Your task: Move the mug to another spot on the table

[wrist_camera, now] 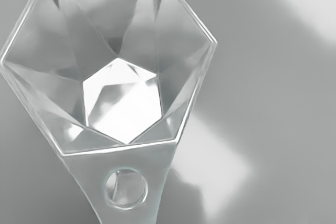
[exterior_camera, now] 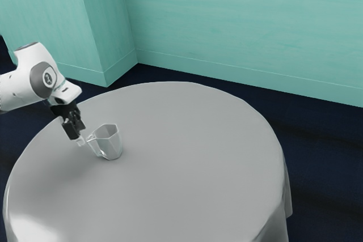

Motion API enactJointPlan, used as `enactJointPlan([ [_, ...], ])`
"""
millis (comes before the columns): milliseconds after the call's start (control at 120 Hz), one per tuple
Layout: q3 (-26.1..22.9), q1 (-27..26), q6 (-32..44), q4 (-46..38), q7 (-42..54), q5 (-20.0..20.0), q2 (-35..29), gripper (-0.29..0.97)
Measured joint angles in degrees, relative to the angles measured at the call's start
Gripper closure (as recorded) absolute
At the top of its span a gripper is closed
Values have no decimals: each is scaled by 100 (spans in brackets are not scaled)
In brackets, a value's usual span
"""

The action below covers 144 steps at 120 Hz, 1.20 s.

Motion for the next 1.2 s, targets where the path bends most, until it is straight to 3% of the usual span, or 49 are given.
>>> enactJointPlan([
  [267,-9,-9,319,22,771,-284,429,0],
  [517,-14,3,482,52,1256,-1289,597,0],
  [800,-14,4,539,55,1609,-1490,739,0],
  [900,-14,4,565,54,1698,-1508,743,13],
  [1092,-12,12,632,53,1834,-1519,783,52],
  [1200,-11,16,678,53,1896,-1523,785,59],
])
